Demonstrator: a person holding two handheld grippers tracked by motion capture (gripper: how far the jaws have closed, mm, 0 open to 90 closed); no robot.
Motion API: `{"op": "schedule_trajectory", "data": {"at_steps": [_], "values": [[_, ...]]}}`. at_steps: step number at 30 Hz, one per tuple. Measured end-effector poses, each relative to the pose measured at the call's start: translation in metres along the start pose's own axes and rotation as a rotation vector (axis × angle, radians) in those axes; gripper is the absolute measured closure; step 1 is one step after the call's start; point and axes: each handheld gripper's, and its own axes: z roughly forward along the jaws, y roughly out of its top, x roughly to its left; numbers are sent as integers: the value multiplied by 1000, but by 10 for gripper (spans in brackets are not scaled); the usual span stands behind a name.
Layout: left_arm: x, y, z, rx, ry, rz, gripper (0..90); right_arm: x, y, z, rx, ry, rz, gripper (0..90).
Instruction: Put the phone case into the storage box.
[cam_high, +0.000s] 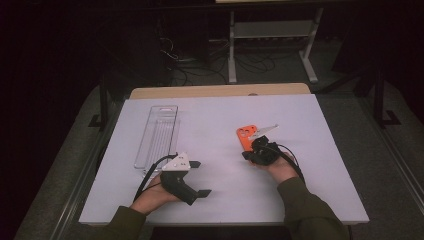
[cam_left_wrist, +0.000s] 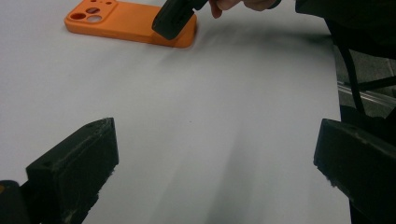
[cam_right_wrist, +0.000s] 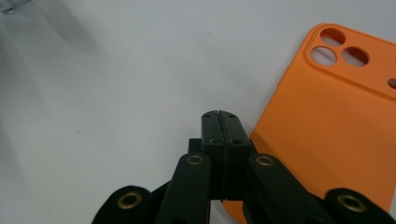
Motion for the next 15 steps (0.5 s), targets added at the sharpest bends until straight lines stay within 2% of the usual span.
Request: {"op": "schedule_trajectory", "data": {"at_steps": [2,6,7,8,10,11,15], "values": [[-1,0,0,5,2,0,0,0,0,2,2,-4,-20,886],[-1,0,0,6,7,3,0,3,-1,4,24,-13,-17,886],[-1,0,1,6,7,1,0,1,-1,6,18,-22,-47,886],[-1,0,1,4,8,0,0,2,-2,6,33,-20,-25,886],[-2,-1,2,11,10,5,0,1,-2,6,30,-30,-42,886],[-2,-1,2,10,10,5,0,1,-2,6,37,-22,-24,886],[-2,0,2,14,10,5,0,1,-3,6,44,-28,-22,886]]}}
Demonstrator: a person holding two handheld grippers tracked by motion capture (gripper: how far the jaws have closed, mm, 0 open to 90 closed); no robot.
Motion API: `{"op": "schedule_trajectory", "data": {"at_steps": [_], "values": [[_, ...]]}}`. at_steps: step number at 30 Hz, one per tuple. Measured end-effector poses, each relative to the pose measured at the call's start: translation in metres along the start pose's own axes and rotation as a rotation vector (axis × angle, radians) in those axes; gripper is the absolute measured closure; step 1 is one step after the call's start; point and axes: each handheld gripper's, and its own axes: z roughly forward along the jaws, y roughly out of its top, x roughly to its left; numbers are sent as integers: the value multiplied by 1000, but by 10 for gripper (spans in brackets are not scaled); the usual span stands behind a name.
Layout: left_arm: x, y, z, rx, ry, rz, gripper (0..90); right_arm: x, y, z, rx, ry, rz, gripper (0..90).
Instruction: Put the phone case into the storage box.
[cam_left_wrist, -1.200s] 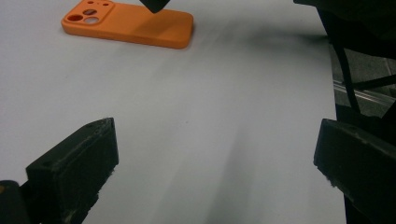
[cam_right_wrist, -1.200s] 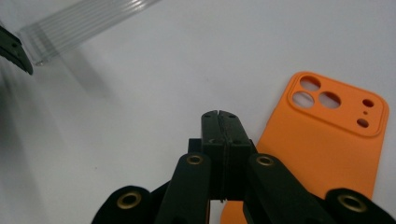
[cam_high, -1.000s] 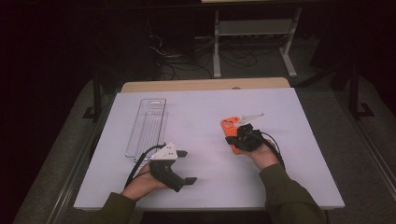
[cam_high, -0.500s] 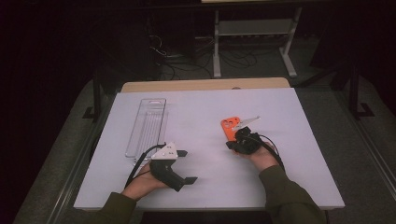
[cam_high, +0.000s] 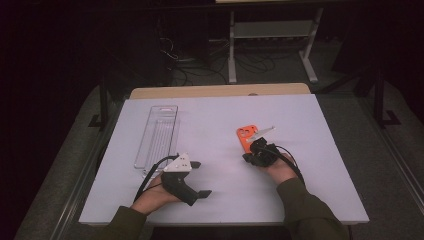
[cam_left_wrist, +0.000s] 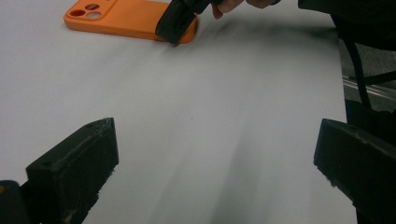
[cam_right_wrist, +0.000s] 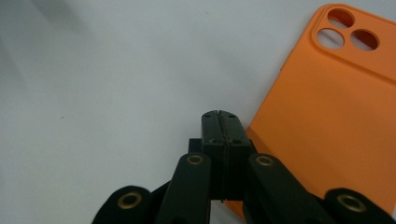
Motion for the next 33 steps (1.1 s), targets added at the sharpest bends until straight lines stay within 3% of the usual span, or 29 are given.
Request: {"op": "schedule_trajectory", "data": {"at_steps": [24,33], "values": [[-2,-1,3,3,10,4,0,-11,-5,-6,11,-72,7,888],[-3,-1,3,9,10,11,0,-23,-10,-10,9,-110,15,888]]}}
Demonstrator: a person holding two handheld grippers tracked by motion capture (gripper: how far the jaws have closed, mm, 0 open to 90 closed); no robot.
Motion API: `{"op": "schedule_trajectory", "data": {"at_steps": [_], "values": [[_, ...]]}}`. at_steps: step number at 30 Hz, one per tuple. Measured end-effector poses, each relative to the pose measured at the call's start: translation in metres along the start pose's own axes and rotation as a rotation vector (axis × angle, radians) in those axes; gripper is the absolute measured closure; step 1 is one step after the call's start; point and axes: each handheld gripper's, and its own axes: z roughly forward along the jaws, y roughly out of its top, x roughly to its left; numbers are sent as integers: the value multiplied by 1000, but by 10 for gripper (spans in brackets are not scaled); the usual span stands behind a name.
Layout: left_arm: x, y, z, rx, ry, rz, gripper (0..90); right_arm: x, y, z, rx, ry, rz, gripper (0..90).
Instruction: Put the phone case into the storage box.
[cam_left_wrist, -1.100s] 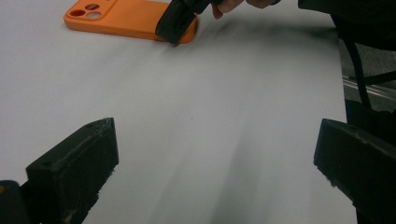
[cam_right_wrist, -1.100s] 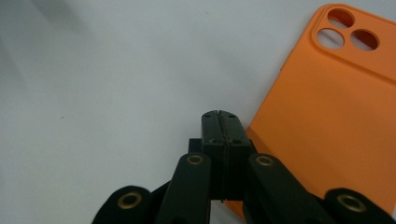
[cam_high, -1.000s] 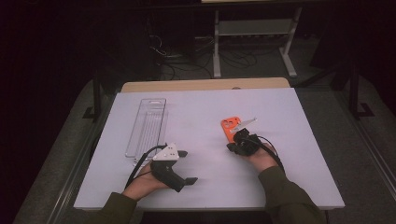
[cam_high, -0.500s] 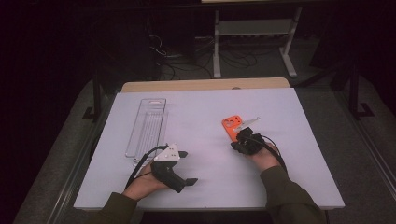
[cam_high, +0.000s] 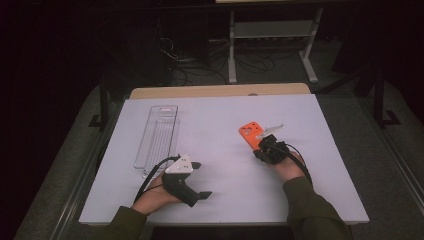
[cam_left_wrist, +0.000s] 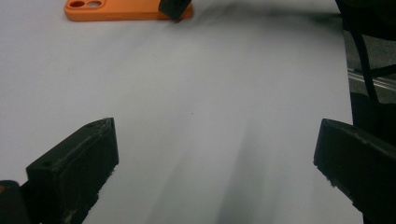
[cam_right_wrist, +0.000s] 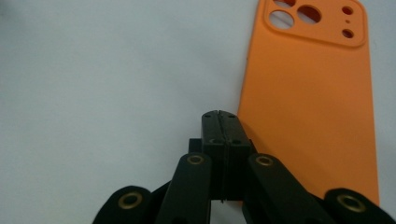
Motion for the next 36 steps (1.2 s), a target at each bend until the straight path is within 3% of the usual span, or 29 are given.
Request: {"op": "schedule_trajectory", "data": {"at_steps": [5,9,12,19,24,28,31,32,33,36], "values": [[0,0,0,3,-1,1,0,-6,-2,-3,18,-18,31,888],[-1,0,1,2,-5,3,0,-7,-3,-3,10,-13,29,887],[-1,0,1,-1,-6,3,0,-6,-2,-6,-7,-1,51,887],[0,0,1,1,-6,7,0,-6,0,-17,-69,23,44,884],[-1,0,1,-1,-8,5,0,-5,-1,-21,-99,37,24,706],[-1,0,1,-2,-12,1,0,-5,-5,-25,-115,42,42,545],[-1,0,1,-2,-11,2,0,-5,-8,-28,-114,44,53,501],[0,0,1,-2,-12,2,0,-4,-10,-32,-133,43,58,424],[0,0,1,-3,-13,4,0,-3,-11,-33,-131,42,68,400],[0,0,1,-3,-12,6,0,-1,-13,-37,-144,25,52,297]]}}
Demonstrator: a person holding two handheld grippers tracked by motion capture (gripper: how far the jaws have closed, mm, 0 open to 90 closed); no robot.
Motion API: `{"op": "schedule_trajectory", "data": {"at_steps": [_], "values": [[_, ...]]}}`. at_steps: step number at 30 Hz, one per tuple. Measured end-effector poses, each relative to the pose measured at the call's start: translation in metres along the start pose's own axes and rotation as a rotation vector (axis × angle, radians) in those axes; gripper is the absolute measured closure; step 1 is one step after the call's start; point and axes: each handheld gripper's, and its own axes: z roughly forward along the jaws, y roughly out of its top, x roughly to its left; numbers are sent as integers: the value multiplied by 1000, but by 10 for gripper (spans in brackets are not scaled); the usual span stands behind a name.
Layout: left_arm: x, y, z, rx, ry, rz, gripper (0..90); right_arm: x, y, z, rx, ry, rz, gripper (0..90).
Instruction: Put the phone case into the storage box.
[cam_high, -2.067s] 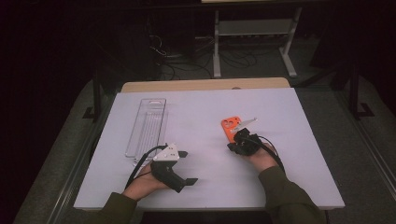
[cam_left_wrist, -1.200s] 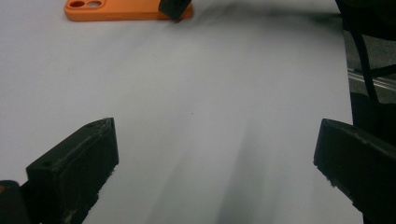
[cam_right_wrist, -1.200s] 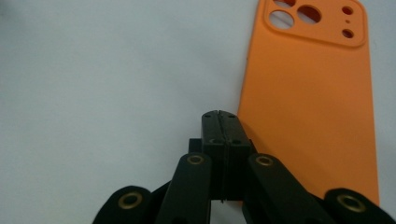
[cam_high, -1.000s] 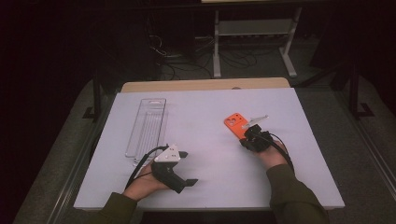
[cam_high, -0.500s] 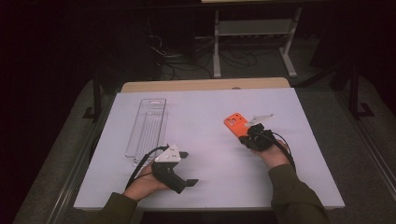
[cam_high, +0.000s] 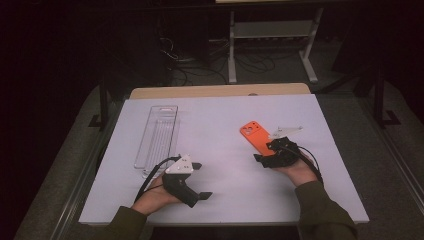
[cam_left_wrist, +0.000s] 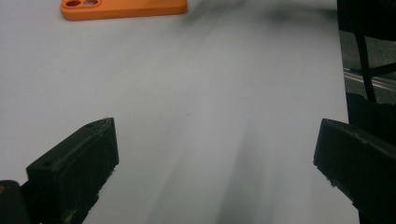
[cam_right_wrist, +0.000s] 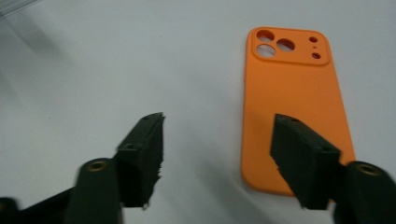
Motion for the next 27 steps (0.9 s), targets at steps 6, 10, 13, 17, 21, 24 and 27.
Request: {"op": "schedule_trajectory", "data": {"at_steps": [6,10,13,17,21,24,27], "values": [[-1,0,-1,-2,-3,-10,0,2,-6,-7,-12,-10,14,159],[0,0,-1,-8,-4,-17,0,3,-11,-9,-32,-25,5,116],[1,0,-2,1,-3,-3,0,6,-15,-11,-40,-38,8,33],[2,0,-2,11,-3,6,0,9,-21,-15,-56,-38,-5,0],[2,0,-1,5,-6,-2,0,12,-26,-20,-69,-43,-3,0],[3,0,-1,6,-8,2,0,13,-30,-26,-80,-29,8,0],[4,2,0,-7,-16,4,0,14,-35,-29,-97,-22,24,0]]}}
